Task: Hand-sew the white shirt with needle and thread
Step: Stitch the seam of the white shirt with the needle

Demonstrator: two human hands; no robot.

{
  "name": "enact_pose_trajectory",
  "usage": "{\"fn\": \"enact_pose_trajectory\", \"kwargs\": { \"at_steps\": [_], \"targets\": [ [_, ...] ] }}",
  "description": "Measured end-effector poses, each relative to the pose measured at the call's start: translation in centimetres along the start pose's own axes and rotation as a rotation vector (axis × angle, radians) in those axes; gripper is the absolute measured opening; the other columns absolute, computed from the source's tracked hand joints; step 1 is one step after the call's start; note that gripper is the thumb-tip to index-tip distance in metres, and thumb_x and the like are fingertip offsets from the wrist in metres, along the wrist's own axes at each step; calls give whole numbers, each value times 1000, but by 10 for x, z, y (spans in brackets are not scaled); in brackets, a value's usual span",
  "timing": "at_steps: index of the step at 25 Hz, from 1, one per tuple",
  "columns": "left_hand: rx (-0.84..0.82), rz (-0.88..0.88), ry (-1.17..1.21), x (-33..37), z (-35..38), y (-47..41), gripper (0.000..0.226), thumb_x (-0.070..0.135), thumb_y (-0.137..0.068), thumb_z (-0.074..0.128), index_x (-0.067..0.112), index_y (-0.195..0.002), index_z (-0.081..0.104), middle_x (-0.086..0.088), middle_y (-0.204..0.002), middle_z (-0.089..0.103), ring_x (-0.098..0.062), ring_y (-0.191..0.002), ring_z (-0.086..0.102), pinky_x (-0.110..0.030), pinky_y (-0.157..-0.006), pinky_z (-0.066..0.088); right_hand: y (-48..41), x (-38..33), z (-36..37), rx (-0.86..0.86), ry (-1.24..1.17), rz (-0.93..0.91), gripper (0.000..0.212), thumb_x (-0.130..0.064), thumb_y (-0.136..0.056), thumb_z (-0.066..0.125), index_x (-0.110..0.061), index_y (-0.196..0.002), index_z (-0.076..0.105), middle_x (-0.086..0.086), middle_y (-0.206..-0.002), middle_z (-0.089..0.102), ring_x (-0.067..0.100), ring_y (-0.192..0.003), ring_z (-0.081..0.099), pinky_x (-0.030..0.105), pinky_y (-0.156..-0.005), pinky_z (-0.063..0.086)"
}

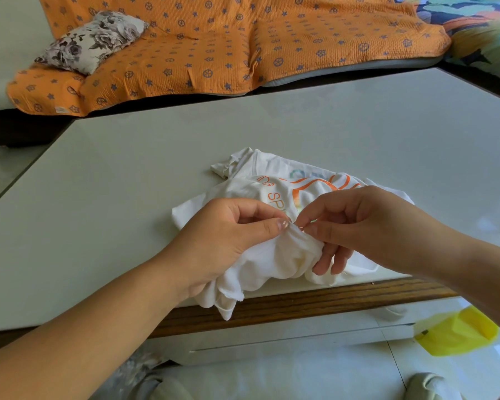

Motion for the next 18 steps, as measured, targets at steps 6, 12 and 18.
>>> {"fn": "enact_pose_trajectory", "kwargs": {
  "at_steps": [6, 12, 18],
  "targets": [
    [-17, -49, 76, -4, 4, 0, 15, 28, -67, 74, 19, -79, 77, -1, -85, 77, -10, -81, 72, -23, -74, 53, -3, 2, 8, -1, -127, -17, 12, -8, -94, 57, -12, -90, 67, 13, -68, 72, 20, -58, 70, 23, -55, 54],
    [10, -48, 83, -6, 1, 0, 17, 28, -66, 76, 19, -80, 77, -2, -86, 76, -11, -83, 72, -24, -77, 52, -5, 7, 1, 90, -89, 10, 10, -15, -87, 66, -18, -86, 75, 21, -75, 71, 22, -63, 70, 22, -58, 56],
    [14, -69, 112, -8, 5, 0, 16, 29, -64, 76, 22, -78, 78, -5, -88, 77, -15, -84, 73, -27, -76, 53, -4, 1, -1, 121, -117, -21, 11, -11, -90, 64, -17, -96, 69, 1, -61, 71, 11, -55, 70, 12, -57, 51]
  ]
}}
Point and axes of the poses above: each hand's wrist, its own y-axis away from the middle knuckle, its own z-axis out of the palm, x = y × z, the point moved 10 cm from there along -y, towards the middle knuckle
